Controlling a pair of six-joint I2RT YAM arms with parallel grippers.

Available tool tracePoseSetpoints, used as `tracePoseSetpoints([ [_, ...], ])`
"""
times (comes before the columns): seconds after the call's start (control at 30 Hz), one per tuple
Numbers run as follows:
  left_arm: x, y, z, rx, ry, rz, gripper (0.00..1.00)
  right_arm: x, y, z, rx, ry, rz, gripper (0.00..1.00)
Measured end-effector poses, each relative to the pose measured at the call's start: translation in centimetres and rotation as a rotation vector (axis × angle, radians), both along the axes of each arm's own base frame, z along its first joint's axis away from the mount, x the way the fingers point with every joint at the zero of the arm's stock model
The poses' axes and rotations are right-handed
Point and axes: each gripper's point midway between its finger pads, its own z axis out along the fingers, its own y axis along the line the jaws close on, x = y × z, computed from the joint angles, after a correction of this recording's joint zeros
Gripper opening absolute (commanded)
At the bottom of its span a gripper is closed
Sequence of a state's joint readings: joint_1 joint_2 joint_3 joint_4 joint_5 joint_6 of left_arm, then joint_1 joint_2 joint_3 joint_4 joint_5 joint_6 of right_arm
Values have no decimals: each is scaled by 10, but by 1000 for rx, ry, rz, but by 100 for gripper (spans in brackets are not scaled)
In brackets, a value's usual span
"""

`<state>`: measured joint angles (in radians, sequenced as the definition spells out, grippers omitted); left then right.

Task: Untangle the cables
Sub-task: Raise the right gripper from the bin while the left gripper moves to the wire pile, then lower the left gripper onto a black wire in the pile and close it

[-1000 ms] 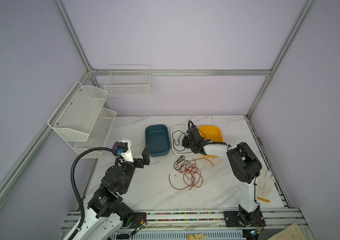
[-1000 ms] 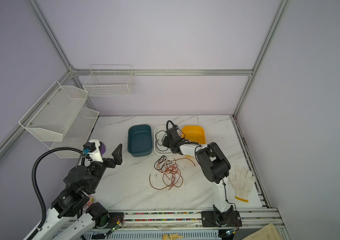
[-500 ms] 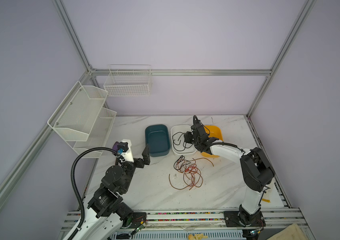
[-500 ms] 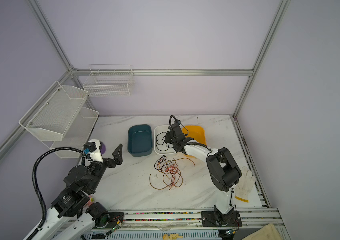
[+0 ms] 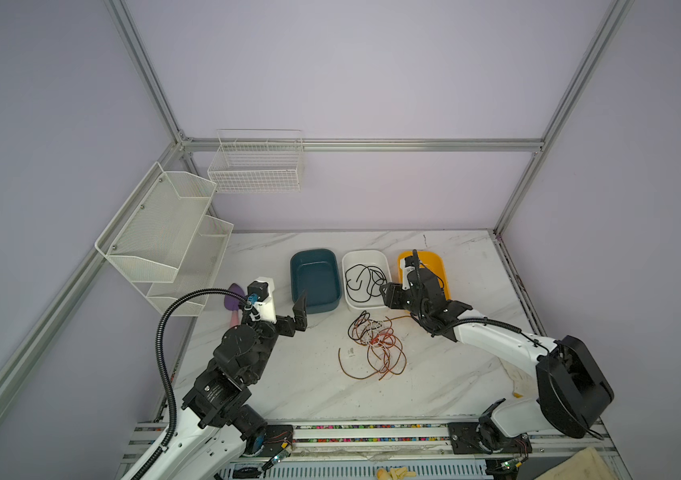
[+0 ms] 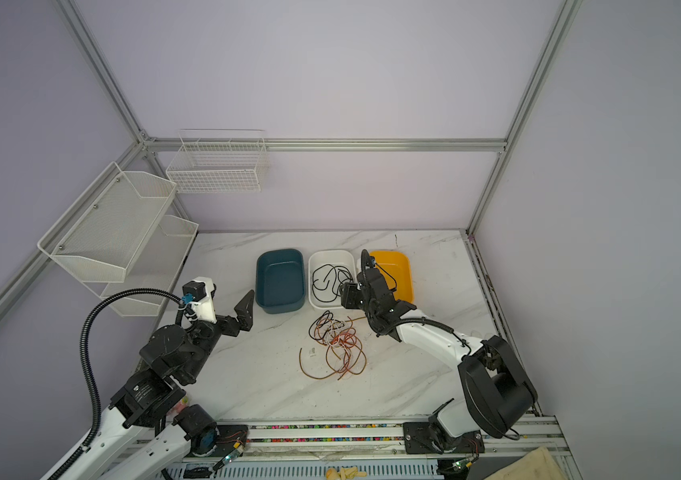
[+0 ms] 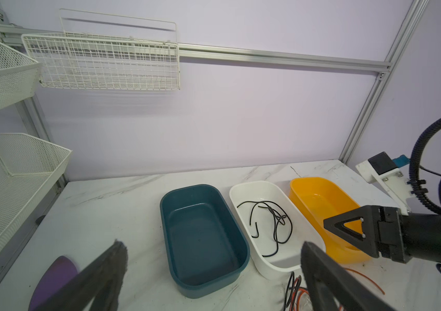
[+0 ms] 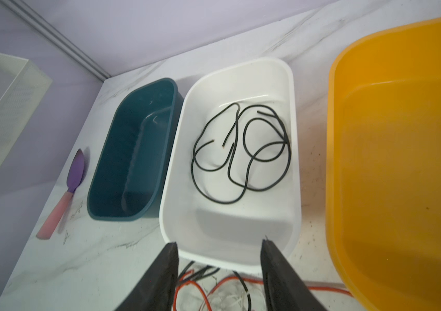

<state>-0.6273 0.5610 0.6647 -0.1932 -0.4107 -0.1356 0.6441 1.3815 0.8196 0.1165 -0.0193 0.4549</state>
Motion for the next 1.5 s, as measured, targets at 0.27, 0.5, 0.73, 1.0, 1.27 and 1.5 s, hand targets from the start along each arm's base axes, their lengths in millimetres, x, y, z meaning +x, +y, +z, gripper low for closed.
tracePoseSetpoints([
  [0.27,10,-49,-63,147,241,-157,100,-42,-31,44,22,-145,8,68],
  [0.5,1,-93,-104,210,432,-319,100,-61,-63,79,-3,-244,-46,98],
  [0.73,-7,-112,-134,232,547,-398,100,-75,-90,99,-43,-247,-114,98],
  [1.0,-4,-135,-168,246,692,-451,96,-91,-109,132,-39,-323,-133,98],
  [1.27,2,-157,-181,231,770,-496,82,-96,-125,129,-66,-361,-175,98],
  [1.5,7,-163,-203,240,850,-501,69,-94,-126,127,-79,-359,-188,98],
])
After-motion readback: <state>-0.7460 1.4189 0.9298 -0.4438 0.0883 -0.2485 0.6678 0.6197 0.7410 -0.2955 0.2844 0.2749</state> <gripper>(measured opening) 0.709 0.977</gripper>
